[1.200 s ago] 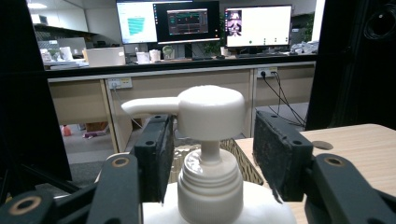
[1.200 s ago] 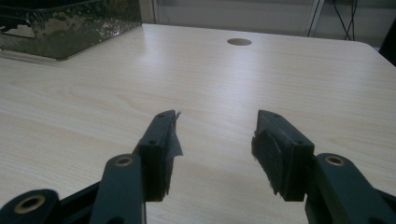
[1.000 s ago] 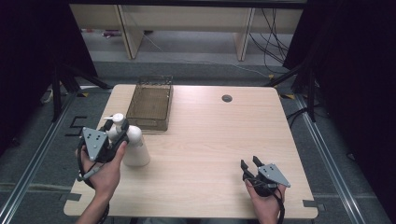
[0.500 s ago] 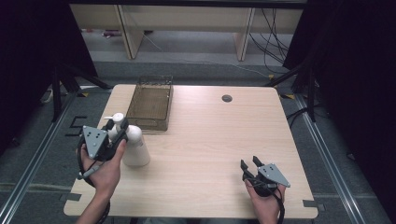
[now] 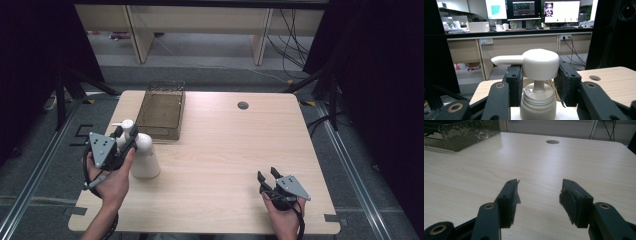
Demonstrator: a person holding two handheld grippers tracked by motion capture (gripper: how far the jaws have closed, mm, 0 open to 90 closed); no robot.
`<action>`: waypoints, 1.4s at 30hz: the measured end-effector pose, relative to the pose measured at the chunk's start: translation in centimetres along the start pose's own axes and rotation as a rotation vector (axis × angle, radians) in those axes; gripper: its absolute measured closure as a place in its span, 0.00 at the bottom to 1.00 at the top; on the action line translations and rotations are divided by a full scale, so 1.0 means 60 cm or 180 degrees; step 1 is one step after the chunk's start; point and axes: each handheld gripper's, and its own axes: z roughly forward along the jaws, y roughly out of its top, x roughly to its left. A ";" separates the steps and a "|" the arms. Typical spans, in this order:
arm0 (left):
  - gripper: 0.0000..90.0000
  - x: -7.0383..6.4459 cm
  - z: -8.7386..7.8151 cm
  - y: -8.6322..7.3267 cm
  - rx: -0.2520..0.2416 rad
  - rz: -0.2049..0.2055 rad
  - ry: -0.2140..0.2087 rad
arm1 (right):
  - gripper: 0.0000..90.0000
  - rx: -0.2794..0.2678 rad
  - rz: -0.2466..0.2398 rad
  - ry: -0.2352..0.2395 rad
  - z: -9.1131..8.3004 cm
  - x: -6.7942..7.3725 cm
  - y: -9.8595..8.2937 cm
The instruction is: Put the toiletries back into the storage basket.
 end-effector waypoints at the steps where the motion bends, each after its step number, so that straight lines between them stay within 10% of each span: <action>1: 0.66 0.000 0.001 0.002 -0.0006 -0.0002 -0.0007 | 0.54 0.0000 -0.0007 -0.0001 0.000 0.000 0.000; 42: 0.66 0.009 0.035 0.060 -0.0079 -0.0034 -0.0058 | 0.53 -0.0038 -0.0031 0.0024 0.003 0.001 0.000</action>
